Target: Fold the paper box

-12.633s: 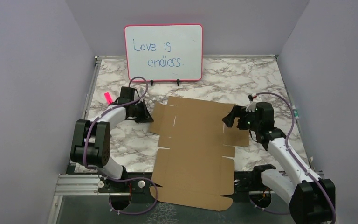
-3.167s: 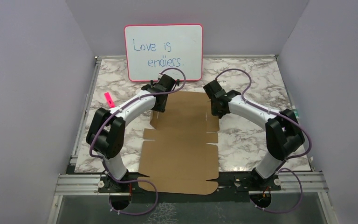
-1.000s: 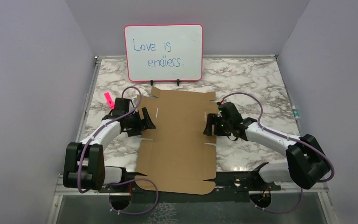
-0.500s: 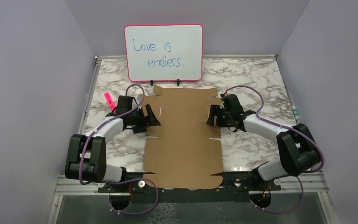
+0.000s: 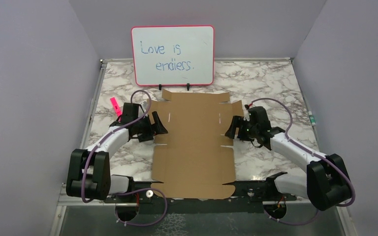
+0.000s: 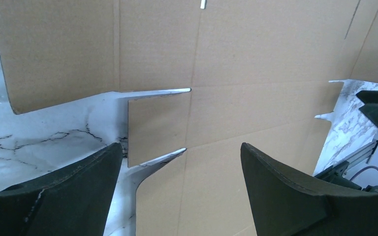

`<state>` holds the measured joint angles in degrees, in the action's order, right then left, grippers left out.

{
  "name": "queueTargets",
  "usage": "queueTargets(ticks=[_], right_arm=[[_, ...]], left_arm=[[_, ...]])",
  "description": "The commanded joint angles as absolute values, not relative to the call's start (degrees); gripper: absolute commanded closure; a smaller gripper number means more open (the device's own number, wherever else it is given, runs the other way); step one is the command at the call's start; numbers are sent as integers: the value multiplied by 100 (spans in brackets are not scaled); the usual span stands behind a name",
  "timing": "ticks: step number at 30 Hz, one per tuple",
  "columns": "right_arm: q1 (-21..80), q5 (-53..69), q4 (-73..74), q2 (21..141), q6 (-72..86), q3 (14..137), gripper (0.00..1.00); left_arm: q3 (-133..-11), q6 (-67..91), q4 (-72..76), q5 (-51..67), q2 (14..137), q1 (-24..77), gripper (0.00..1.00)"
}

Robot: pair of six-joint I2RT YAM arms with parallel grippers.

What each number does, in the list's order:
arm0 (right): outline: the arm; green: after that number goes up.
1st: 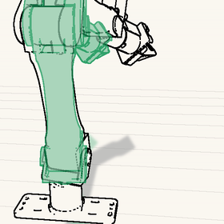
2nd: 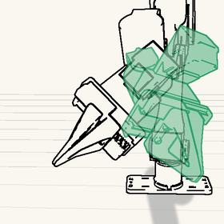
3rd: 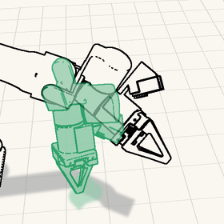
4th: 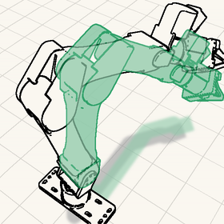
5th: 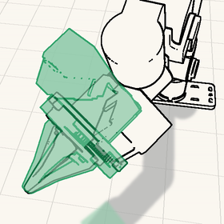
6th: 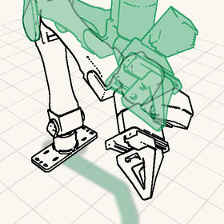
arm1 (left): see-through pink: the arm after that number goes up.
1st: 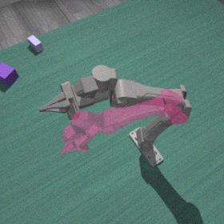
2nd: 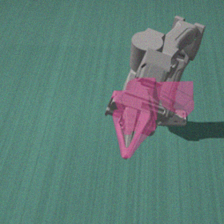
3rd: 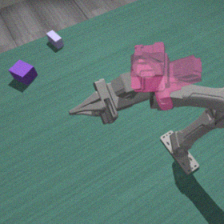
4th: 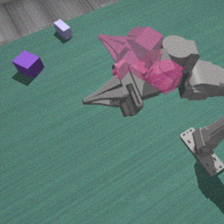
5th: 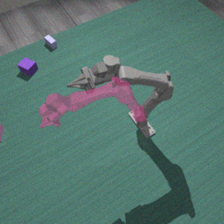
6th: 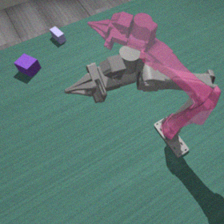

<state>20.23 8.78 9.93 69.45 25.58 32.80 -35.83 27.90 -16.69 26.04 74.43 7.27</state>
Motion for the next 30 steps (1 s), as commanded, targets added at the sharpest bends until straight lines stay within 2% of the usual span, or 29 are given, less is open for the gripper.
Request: queueTargets(ticks=[1,10,13,19,30], right_arm=[[2019,1401,889,6963,2843,2980,22],[2017,1998,424,7502,2927,2794,23],[2017,2255,363,7555,2933,2799,24],[2017,2499,532,7285,2930,2982,24],[2014,2717,1037,6955,2791,3430,25]], left_arm=[[-3681,2620,-1698,2589,7720,745,10],[-3703,2509,-1697,2834,7986,928,12],[-3743,2505,-1696,2904,8028,1024,16],[-3862,2564,-1669,2881,7703,1359,24],[-4189,2664,-2037,2200,7402,1996,29]])
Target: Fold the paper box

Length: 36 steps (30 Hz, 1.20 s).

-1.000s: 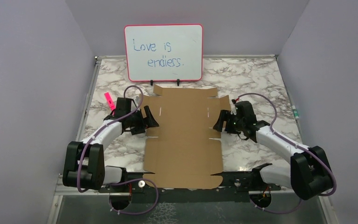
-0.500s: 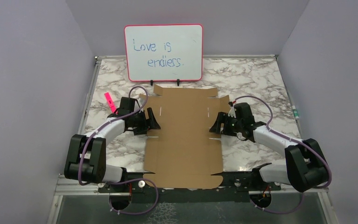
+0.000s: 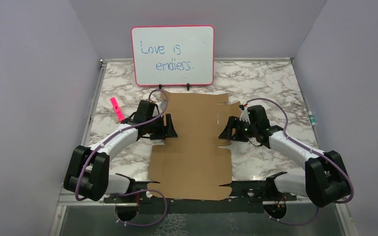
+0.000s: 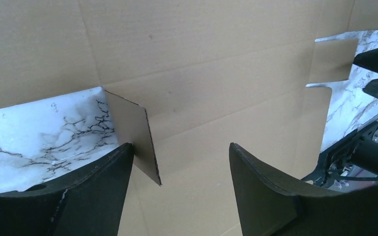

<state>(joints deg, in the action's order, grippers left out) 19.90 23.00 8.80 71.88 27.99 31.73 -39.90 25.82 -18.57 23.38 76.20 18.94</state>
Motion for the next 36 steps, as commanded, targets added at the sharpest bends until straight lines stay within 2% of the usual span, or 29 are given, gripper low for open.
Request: queueTargets(ticks=[1,11,17,21,27,36], right_arm=[[2019,2705,1088,6928,2787,3455,25],[2013,3020,1001,7019,2820,3629,26],[2017,1520,1748,6843,2734,3721,24],[2015,1205,1698,6891,2835,3463,24],[2014,1445,1046,7159,3037,3022,24],[2016,2317,607,7373,3045,2980,24]], left_arm=[[-4200,2655,-2059,2160,7362,2007,28],[-4188,2698,-2083,2008,7459,2180,28],[-4201,2692,-2079,1872,7406,2215,28],[-4191,2681,-2083,1865,7444,2230,28],[-4160,2681,-2083,1855,7485,2250,28],[-4160,2706,-2036,1837,7556,2317,28]])
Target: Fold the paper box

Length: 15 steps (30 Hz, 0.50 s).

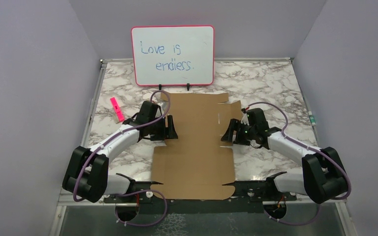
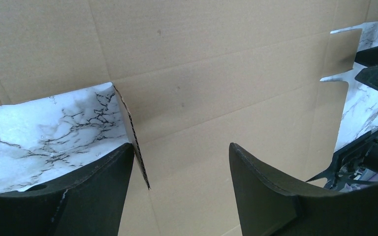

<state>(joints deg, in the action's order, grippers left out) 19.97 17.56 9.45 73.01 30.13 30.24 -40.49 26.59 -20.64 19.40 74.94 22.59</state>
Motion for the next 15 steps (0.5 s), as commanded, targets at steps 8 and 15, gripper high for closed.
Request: queueTargets(ticks=[8,15], right_arm=[[2019,2872,750,7013,3100,3299,26],[2022,3080,993,6884,3068,3625,31]], left_arm=[[-4158,2742,-1966,1842,7603,2397,28],[-4134,2772,-1871,1836,7643,2468,28]])
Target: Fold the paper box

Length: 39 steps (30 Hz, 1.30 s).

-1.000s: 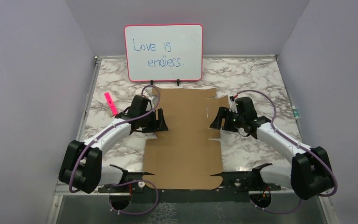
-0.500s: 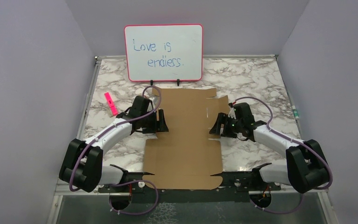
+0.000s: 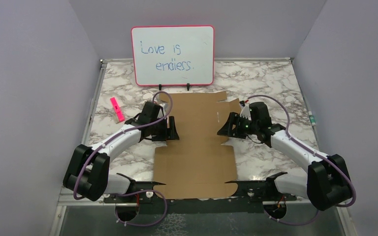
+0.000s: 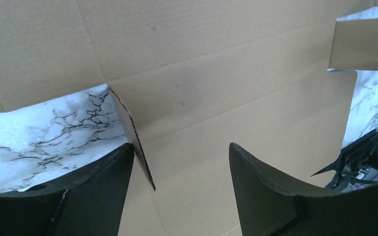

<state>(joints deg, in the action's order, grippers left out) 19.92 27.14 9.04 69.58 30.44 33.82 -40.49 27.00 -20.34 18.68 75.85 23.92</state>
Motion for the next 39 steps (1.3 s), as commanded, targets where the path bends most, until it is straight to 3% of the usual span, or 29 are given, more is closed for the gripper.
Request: queueTargets(ticks=[1,8,13,17,26,39], right_arm=[[2022,3095,1002,6895,3074,3635,31],[2082,3014,942,7012,3119,3620,33],[2090,1537,1679,6855,2965,3740,30],[2071,1105,1688,6875,2844,3608,28],[1923,1283,811,7044,2999,3008,27],[1873,2666,-496,7248,3122,2410,33]], left_arm=[[-4135,2777,-1857,1837,7653,2477,28],[-4078,2839,-1732,1837,7683,2548,28],[-4069,2821,-1732,1777,7615,2549,28],[-4068,2811,-1734,1788,7603,2551,28],[-4043,2795,-1723,1793,7590,2549,28],[-3957,2848,-1619,1836,7571,2565,28]])
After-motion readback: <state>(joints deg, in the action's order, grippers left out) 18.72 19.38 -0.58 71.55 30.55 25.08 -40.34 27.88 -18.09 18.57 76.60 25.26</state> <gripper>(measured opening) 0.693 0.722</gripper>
